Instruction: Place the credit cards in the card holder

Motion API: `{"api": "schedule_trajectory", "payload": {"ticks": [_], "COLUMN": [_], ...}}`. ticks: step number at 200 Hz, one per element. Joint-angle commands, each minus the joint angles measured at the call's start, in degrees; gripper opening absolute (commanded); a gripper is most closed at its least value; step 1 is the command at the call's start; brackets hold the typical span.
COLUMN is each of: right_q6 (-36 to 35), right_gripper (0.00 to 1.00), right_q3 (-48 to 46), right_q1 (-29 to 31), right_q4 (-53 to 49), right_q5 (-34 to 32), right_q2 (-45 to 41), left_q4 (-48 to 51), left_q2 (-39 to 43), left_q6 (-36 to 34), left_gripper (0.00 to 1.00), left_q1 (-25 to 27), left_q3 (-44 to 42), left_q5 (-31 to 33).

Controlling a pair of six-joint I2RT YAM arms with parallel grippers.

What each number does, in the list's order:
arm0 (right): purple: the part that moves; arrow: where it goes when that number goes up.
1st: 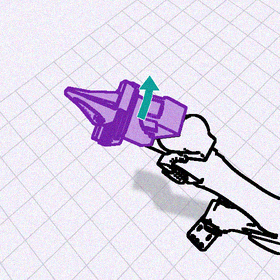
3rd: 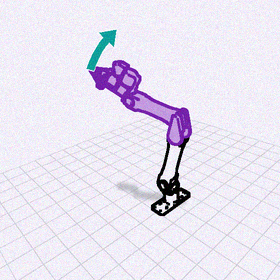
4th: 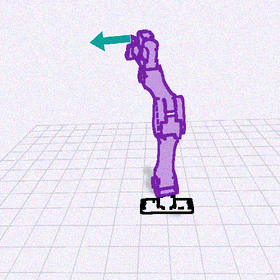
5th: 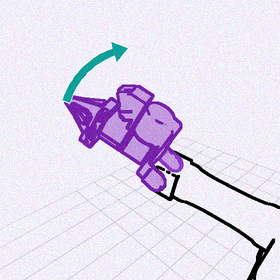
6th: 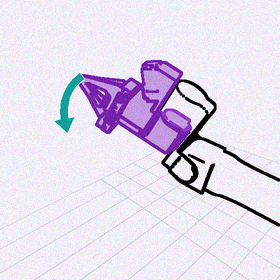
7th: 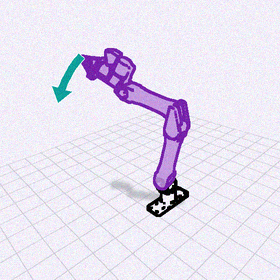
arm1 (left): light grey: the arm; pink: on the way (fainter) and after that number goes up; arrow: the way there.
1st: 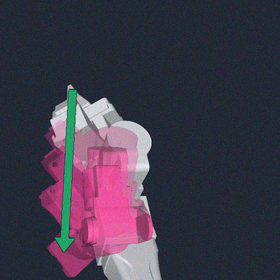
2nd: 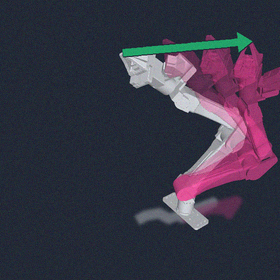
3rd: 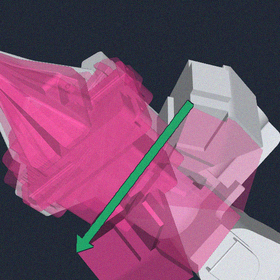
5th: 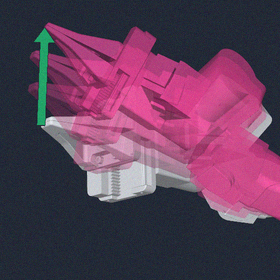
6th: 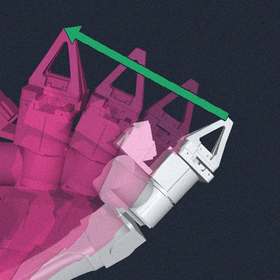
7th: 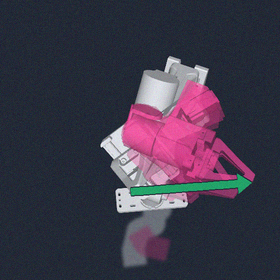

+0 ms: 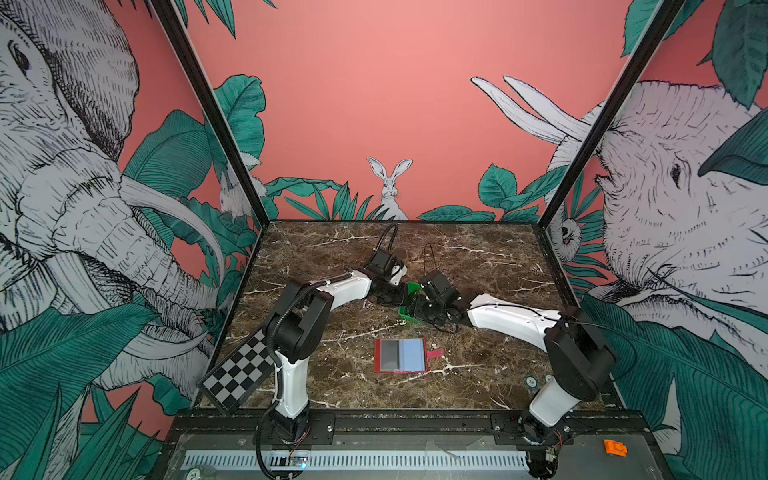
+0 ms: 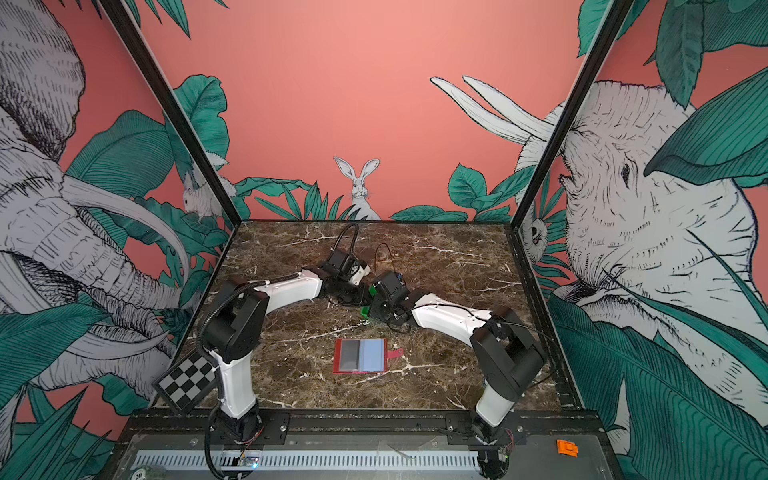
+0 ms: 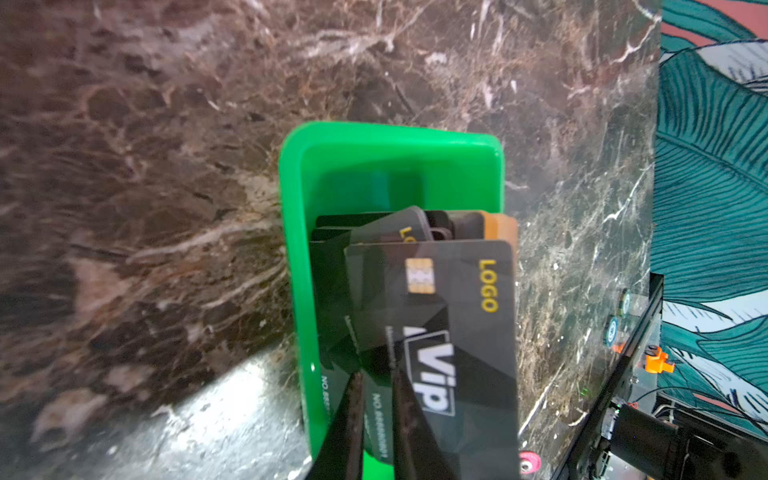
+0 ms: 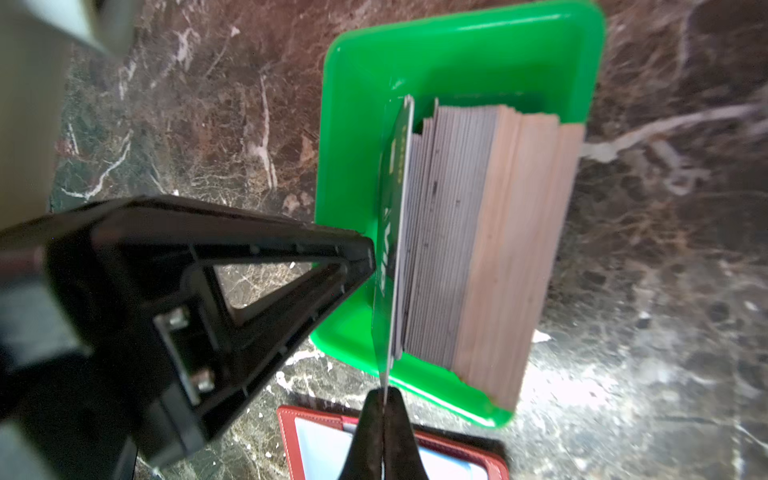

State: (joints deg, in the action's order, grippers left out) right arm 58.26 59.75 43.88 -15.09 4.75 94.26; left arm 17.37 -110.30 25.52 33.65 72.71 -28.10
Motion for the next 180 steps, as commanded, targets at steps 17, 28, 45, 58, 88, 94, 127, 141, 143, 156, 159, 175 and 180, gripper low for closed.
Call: {"api": "schedule_trajectory", "payload": {"ticks": [17, 28, 45, 58, 88, 94, 127, 141, 143, 156, 159, 175, 180], "right_q6": [-2.2, -2.6, -3.1, -3.5, -4.8, -5.1, -7.3, -8.2, -8.3, -9.2, -9.4, -10.5, -10.9], "right_gripper": [0.0, 0.0, 0.0, 0.0, 0.0, 0.0, 0.0, 0.0, 0.0, 0.0, 0.0, 0.0, 0.0], "right_q3": [-1.6, -1.8, -2.5, -2.8, -3.0, -3.1, -4.8, -6.2, -6.3, -7.6, -7.8, -8.5, -8.6], "right_q1": [0.0, -0.1, -0.3, -0.4, -0.6, -0.7, -1.2, -1.6, -1.7, -2.0, -2.1, -2.4, -2.4], "right_q4": [-2.9, -3.4, -3.6, -3.6, -3.4, -3.4, -2.1, -0.9, -0.6, 0.9, 1.2, 2.4, 2.9], "right_q5": [-0.7, -0.5, -0.1, 0.4, 1.7, 1.7, 3.1, 4.0, 4.2, 5.4, 5.6, 6.8, 7.1], "right_q2": [-6.0, -6.9, -8.3, -8.9, -9.6, -9.8, -11.6, -12.2, -12.2, -12.4, -12.5, -12.3, -12.2], "left_q4": [1.3, 1.3, 1.4, 1.0, 0.1, 0.0, -1.6, -2.1, -2.3, -2.9, -2.9, -3.7, -4.6], "left_q2": [5.5, 5.5, 5.4, 5.4, 5.4, 5.5, 6.6, 7.5, 7.7, 8.9, 9.2, 11.7, 12.7], "left_q6": [0.5, 0.5, 0.9, 1.2, 1.9, 1.9, 1.7, 1.3, 1.3, 1.4, 1.4, 2.3, 2.9], "left_gripper": [0.18, 0.18, 0.18, 0.19, 0.2, 0.2, 0.2, 0.2, 0.2, 0.2, 0.2, 0.2, 0.2], "left_q1": [-2.0, -2.0, -2.0, -2.0, -2.0, -2.0, -2.0, -2.0, -2.0, -2.0, -2.0, -2.1, -2.0], "left_q3": [-0.2, -0.3, 0.0, -0.2, -0.3, -0.3, -0.6, -1.0, -1.2, -1.9, -2.1, -3.8, -4.9], "left_q5": [-0.7, -1.1, -1.6, -2.3, -3.9, -4.1, -5.4, -5.9, -5.9, -7.8, -8.0, -8.2, -8.5]}}
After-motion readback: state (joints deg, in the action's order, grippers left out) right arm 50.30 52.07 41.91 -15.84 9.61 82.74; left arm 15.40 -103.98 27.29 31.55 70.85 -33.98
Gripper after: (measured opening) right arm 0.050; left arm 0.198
